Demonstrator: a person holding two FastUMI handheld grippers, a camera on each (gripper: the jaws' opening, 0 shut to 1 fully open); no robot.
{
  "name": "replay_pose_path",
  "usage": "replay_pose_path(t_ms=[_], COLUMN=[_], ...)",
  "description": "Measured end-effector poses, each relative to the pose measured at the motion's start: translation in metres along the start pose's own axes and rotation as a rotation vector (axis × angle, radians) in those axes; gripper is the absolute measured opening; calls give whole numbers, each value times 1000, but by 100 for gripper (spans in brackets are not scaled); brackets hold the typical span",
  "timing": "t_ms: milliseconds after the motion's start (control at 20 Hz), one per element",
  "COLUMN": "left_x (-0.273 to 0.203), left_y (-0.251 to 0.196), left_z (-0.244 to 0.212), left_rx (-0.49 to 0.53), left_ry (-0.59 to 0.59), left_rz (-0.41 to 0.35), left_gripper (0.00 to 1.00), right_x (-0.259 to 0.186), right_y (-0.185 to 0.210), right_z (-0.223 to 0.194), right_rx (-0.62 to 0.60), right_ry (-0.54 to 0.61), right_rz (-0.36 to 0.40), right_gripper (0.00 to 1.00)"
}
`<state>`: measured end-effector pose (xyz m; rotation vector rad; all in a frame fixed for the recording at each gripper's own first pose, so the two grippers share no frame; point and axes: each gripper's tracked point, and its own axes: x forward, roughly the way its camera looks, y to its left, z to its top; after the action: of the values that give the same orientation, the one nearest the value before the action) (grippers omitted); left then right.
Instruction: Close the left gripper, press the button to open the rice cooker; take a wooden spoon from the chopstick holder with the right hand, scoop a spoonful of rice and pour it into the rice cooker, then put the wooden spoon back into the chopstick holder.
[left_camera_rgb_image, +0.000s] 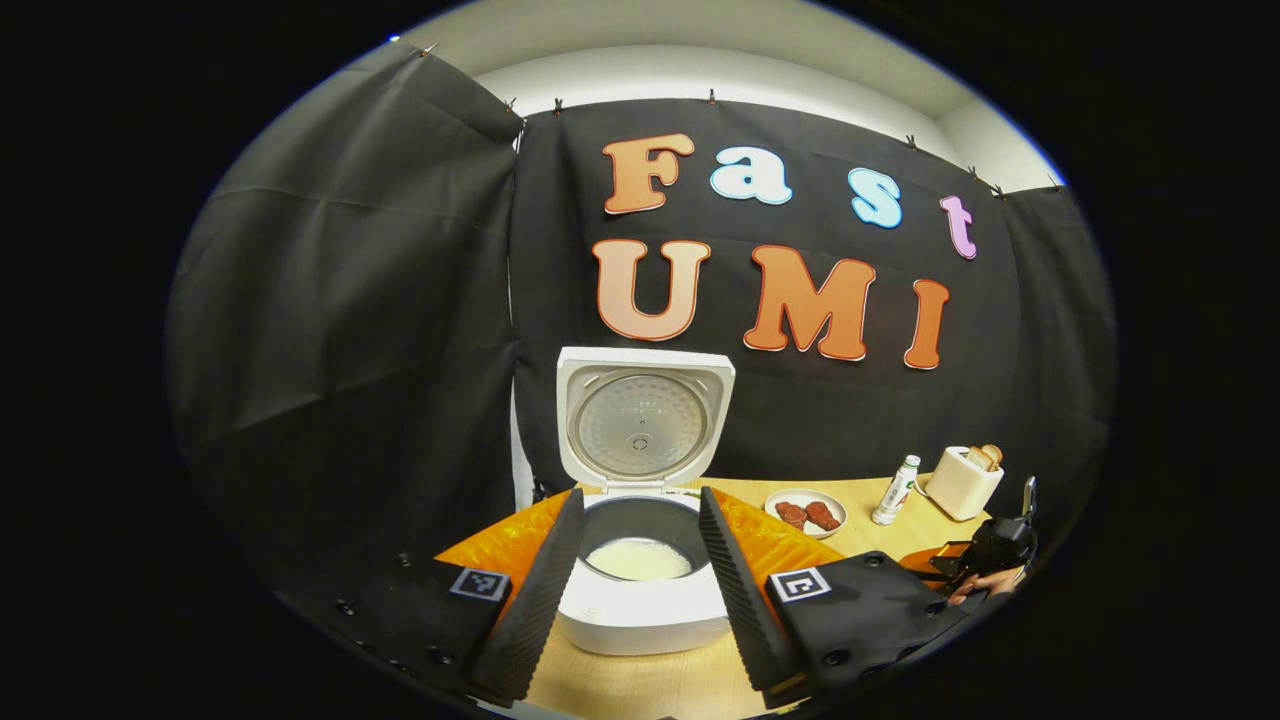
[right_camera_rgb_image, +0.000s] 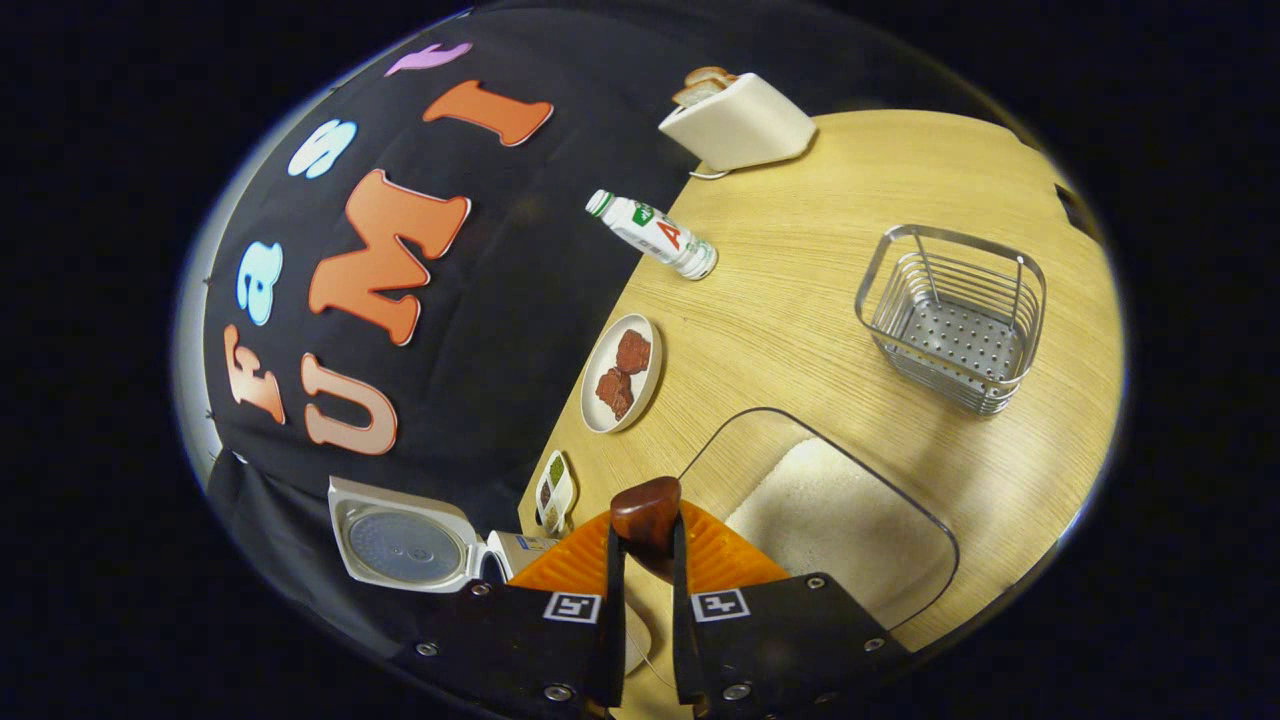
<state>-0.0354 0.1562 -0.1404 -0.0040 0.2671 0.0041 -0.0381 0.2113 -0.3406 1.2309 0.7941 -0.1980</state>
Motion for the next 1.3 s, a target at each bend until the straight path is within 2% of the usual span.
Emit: replay_pose_path(t_ms=[200,350,600,950,1100,1300], left_x=[-2,-4,-7,-8,-8,-8], left_y=[-6,-11,-22,-23,-23,-17], left_z=[2,1,3,5,8,11], left_rx=[-4,-12,-17,-14,-4,0], left_ry=[-12,-11,-20,-26,-35,-48], left_rz=[-4,-6,-7,-3,-2,1], left_gripper=[80,81,80,80,80,80], right_x=[-17,-28,-41,-54,-63,-69], right_y=[0,7,15,22,40,90], right_z=[21,38,69,92,95,94], right_rx=[85,73,121,318,366,406], right_ry=[-6,-16,-46,-44,-39,-18], right_rz=[67,116,182,287,342,442], right_gripper=[19,18,19,18,19,19])
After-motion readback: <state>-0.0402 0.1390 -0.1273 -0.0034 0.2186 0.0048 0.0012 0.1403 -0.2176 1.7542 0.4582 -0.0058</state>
